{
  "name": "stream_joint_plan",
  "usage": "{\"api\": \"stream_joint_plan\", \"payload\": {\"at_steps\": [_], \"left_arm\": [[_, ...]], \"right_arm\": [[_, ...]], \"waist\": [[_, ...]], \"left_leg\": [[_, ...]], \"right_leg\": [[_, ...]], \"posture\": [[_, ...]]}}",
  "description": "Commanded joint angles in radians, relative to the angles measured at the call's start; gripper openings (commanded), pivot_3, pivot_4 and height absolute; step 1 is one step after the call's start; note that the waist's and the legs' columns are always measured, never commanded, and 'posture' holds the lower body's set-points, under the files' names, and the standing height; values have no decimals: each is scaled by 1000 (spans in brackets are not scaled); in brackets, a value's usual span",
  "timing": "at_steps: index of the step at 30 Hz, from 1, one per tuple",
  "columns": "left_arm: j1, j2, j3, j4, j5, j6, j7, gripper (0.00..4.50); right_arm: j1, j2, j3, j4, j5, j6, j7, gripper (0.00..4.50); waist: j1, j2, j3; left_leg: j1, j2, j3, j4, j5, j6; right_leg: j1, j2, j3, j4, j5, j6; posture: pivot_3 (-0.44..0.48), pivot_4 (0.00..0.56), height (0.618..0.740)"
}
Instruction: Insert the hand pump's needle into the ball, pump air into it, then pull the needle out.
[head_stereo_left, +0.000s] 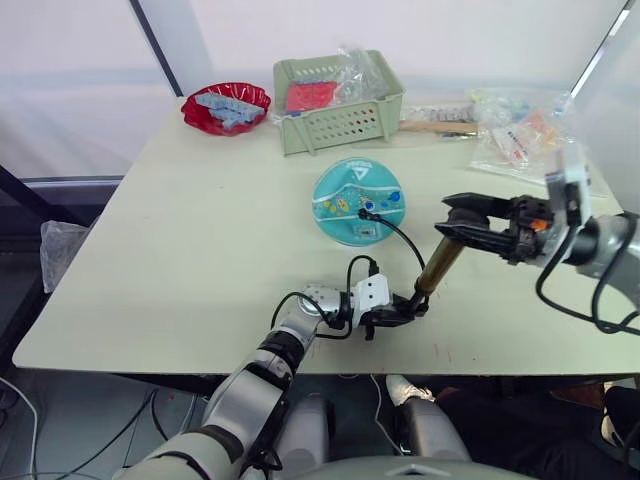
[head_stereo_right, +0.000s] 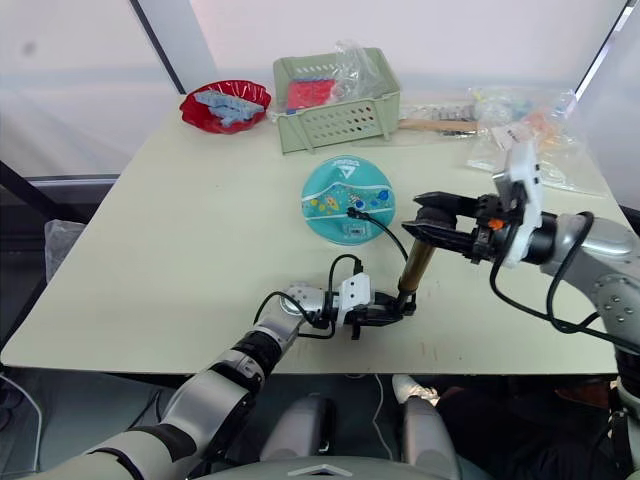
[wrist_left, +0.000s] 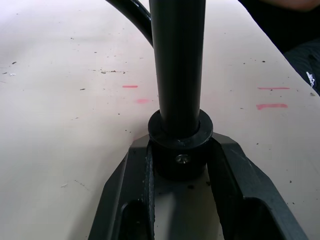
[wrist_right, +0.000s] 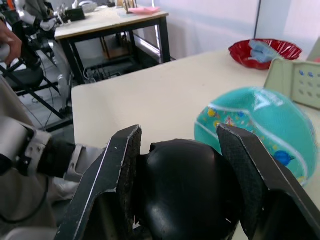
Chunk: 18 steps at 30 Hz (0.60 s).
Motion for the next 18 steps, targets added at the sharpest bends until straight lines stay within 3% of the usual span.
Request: {"api": "stream_joint_plan", "payload": {"at_steps": [1,7,16,18], "left_arm": [[37,25,-13,81,41,42,-2,1031],[34,22,-13,85,40,42,-12,1031],[33,17,-8,88,33,39,-21,1031],[32,18,-8,88,34,38,-20,1031]], "right_arm": [[-93,-61,-147,-5,96,20,-20,1940],[-140,-100,-153,8,137,61,-42,1940],[75,-2,-18,-76,-13,-10,-40,1940],[138,46,58,-77,-115,-79,-39,1940]], "waist": [[1,0,0],[2,0,0],[1,0,-3],[0,-2,-3]], "left_leg": [[-1,0,0,0,0,0],[-3,0,0,0,0,0],[-5,0,1,1,0,0],[-3,0,1,1,0,0]], "right_leg": [[-1,0,0,0,0,0],[-2,0,-1,0,0,0],[-3,1,-3,0,1,1],[-2,1,-2,1,0,0]], "posture": [[0,150,736],[0,150,736],[0,150,736],[0,150,736]]}}
